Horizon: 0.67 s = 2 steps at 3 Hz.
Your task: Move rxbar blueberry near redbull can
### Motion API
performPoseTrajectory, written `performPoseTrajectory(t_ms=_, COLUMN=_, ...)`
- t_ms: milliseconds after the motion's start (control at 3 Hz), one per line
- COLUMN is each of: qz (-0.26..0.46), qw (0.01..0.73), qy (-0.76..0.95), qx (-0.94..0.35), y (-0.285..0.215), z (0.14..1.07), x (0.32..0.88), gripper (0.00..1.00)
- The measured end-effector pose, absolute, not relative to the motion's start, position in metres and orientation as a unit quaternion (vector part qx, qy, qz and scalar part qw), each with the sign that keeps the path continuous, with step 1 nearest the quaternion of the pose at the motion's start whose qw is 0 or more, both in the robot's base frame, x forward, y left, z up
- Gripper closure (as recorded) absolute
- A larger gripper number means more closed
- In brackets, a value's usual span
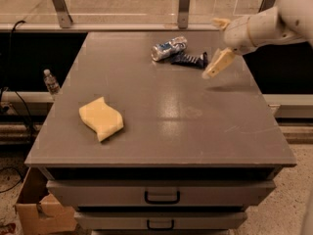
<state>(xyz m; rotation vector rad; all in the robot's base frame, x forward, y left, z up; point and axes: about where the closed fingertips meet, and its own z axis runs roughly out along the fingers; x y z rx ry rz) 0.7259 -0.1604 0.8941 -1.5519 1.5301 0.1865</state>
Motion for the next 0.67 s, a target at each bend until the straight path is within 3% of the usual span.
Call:
performPoseTrajectory(t_ms=333, qz=0.023, qw=0.489, qy=0.632, qx=-0.601, y=-0.1744, z=0.944, x=0.7075, gripper=0.0)
performPoseTrajectory(t_ms=667, qz=0.023, qw=0.489, qy=0.632, qx=-0.601, y=-0.1742, z=0.9438, x=0.7076, gripper=0.0)
